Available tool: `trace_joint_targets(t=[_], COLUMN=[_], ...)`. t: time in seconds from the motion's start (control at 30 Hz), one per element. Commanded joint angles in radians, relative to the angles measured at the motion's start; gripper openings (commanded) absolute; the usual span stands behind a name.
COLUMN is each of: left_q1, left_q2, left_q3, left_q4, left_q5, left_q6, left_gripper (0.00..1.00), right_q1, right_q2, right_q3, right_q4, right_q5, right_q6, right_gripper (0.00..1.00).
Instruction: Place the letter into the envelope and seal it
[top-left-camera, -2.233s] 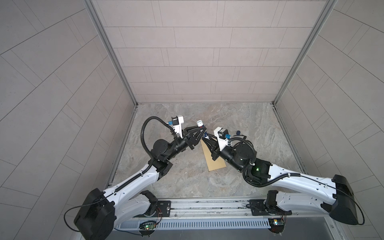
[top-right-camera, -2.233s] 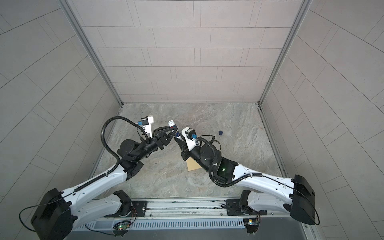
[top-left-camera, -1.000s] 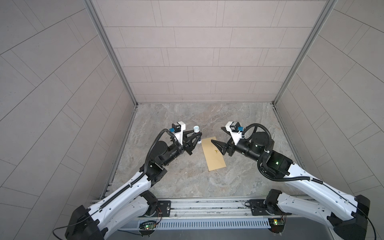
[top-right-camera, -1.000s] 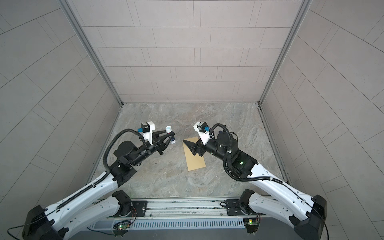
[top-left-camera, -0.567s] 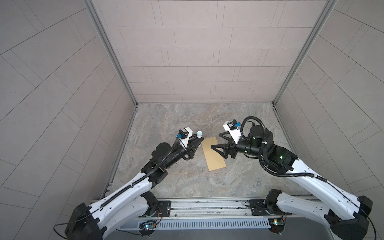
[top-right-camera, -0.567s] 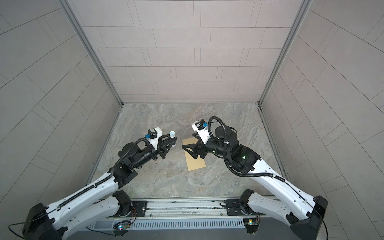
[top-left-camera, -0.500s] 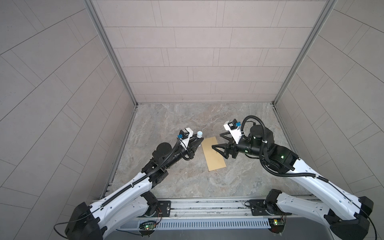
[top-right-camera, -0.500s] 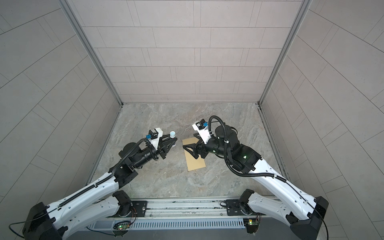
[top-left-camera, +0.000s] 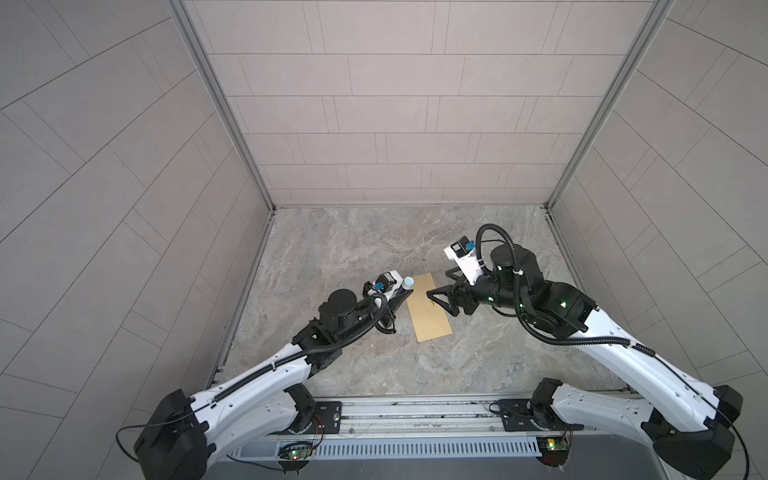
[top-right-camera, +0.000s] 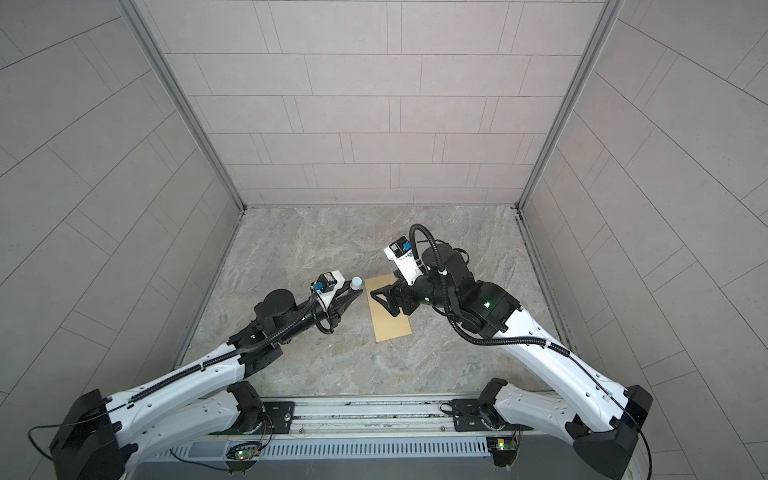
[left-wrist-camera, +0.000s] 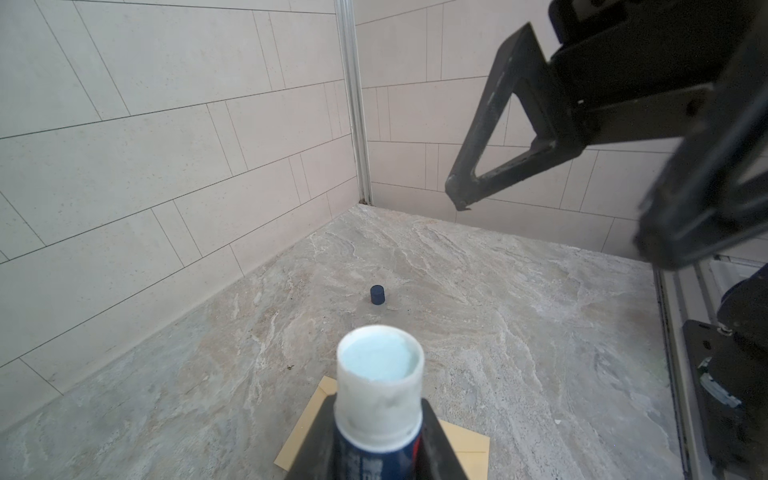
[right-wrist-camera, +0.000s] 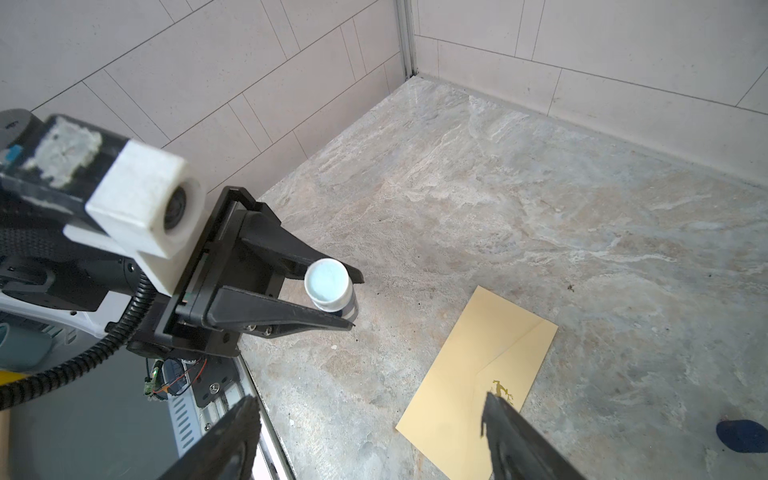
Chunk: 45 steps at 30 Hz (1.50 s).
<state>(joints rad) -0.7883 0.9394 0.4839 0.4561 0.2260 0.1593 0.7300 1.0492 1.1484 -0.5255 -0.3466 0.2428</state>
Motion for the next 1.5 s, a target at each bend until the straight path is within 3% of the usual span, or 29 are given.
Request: trace_joint_targets(t=[0.0, 0.3, 0.9, 1.1, 1.23, 1.47], left_q1=[-0.015, -0.033, -0.038, -0.039, -0.039, -0.040], left_q2=[-0.001, 0.000, 0.010, 0.001, -0.001, -0.005], left_q3=[-0.031, -0.090, -0.074, -0.079, -0.083, -0.085], left_q4=[0.080, 0.200, 0.194, 0.198, 0.207, 0.222], left_q5=[0.005, 0.029, 0.045, 0.045, 0.045, 0.052], left_q6=[0.075, 0.144, 0.123, 0.115, 0.110, 0.100], left_gripper=[0.00, 0.00, 0.00, 0.00, 0.00, 0.00], right_q1=[-0.003, 0.032, 0.276, 0.289, 0.289, 0.281], right_q2=[0.011, 0.044, 0.232, 0.267, 0.265, 0.295], right_q3=[0.022, 0.056, 0.236, 0.251, 0.251, 0.256], right_q4=[-0.013, -0.038, -0.189, -0.195, -0.195, -0.185], right_q5=[-0.026, -0.008, 0.360, 0.402, 0.426, 0.351], right_q6=[0.022, 0.034, -0.054, -0.045, -0.040, -0.020], right_gripper=[0.84, 0.82, 0.71, 0.61, 0.61, 0.56])
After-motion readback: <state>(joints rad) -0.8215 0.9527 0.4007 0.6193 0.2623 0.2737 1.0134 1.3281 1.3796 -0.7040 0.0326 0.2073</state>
